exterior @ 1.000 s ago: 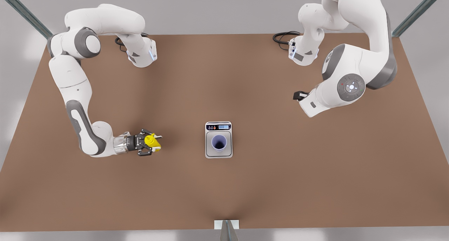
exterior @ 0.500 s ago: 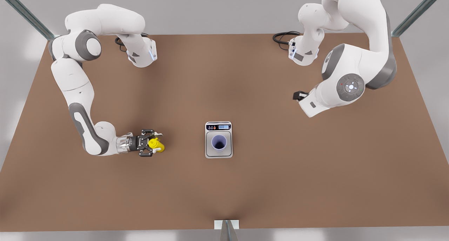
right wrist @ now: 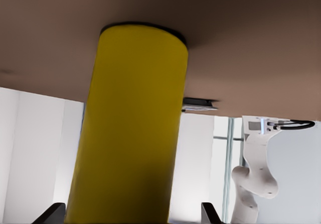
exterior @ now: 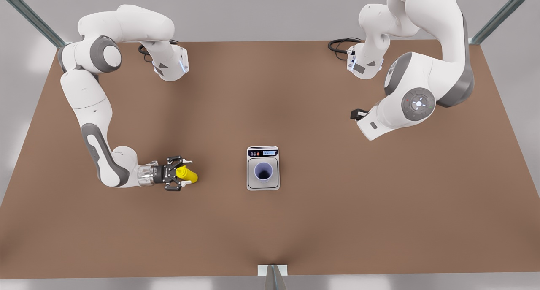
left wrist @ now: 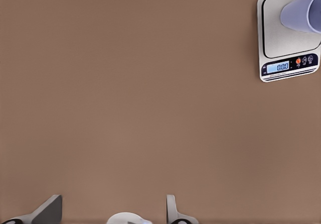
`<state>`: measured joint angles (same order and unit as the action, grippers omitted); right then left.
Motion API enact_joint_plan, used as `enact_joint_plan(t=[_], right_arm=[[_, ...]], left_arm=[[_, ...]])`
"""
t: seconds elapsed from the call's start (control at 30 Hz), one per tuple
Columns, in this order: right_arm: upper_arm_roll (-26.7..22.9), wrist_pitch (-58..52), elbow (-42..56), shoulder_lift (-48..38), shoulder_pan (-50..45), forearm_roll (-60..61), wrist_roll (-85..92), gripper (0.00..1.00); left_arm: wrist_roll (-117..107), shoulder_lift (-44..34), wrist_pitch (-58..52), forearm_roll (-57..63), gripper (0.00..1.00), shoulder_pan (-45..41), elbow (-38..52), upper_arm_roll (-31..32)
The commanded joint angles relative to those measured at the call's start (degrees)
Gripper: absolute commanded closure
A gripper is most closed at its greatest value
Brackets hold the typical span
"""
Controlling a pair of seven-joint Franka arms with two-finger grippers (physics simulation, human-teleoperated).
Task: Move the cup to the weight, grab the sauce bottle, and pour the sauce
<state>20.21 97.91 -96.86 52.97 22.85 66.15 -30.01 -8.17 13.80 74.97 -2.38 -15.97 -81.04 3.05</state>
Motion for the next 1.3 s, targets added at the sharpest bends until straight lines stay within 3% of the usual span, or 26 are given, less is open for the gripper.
enact_joint_plan(t=[0.0, 0.5, 0.63, 0.73, 0.83, 0.9, 0.97, 1.03, 1.07, 1.17, 1.27], right_arm=[[0.00, 0.00, 0.00, -0.06, 0.00, -0.31, -0.05, 0.00], [-2.20, -0.09, 1.23, -0.15, 0.44, -5.33, 0.13, 0.00], [-5.89, -0.44, 3.60, -0.32, 0.70, -9.10, 1.53, 0.00], [-11.68, -7.20, 9.57, -1.20, 0.79, -22.63, 1.71, 0.00], [-13.80, -20.73, 26.80, -4.63, 0.00, -44.60, 6.79, 0.00], [-13.71, -27.07, 39.11, -11.65, -5.79, -61.03, 20.24, 0.00], [-15.99, -29.88, 43.50, -21.85, -17.21, -69.66, 23.33, 0.00], [-22.05, -27.78, 42.46, -29.15, -25.30, -69.13, 23.33, 0.00], [-25.05, -20.49, 35.70, -32.48, -29.00, -69.05, 23.24, 0.00], [-21.54, -2.39, 15.21, -42.15, -29.62, -68.43, 23.24, 0.00], [-19.16, -1.85, 15.20, -41.54, -29.35, -65.97, 23.42, 0.00]], left_arm=[[0.00, 0.00, 0.00, 0.00, 0.00, -0.02, 0.00, -0.06], [-0.53, 0.00, 0.00, 0.00, 0.00, -0.20, 0.00, 0.03], [-0.62, 0.00, -0.26, 0.00, 0.00, -0.46, 0.00, 0.03], [-0.97, 0.00, -0.26, 0.00, 0.00, -0.46, 0.00, 0.03], [-0.97, 0.00, -0.26, 0.00, 0.00, -0.55, 0.00, 0.03], [-0.97, 0.00, -0.26, 0.00, 0.00, -0.55, 0.09, -0.06], [-0.88, 0.00, 0.44, 0.09, 0.00, -0.55, 0.70, -0.06], [-0.97, 2.02, 0.61, -0.52, 0.00, -0.46, 5.71, -0.50], [-0.97, 2.28, 0.70, -0.35, 0.00, -0.46, 6.94, -0.68], [-0.88, 2.72, 0.70, 0.18, 0.00, -0.37, 6.94, -0.85], [-0.88, 2.98, 0.70, 2.29, 0.00, -0.37, 6.94, -0.68]])
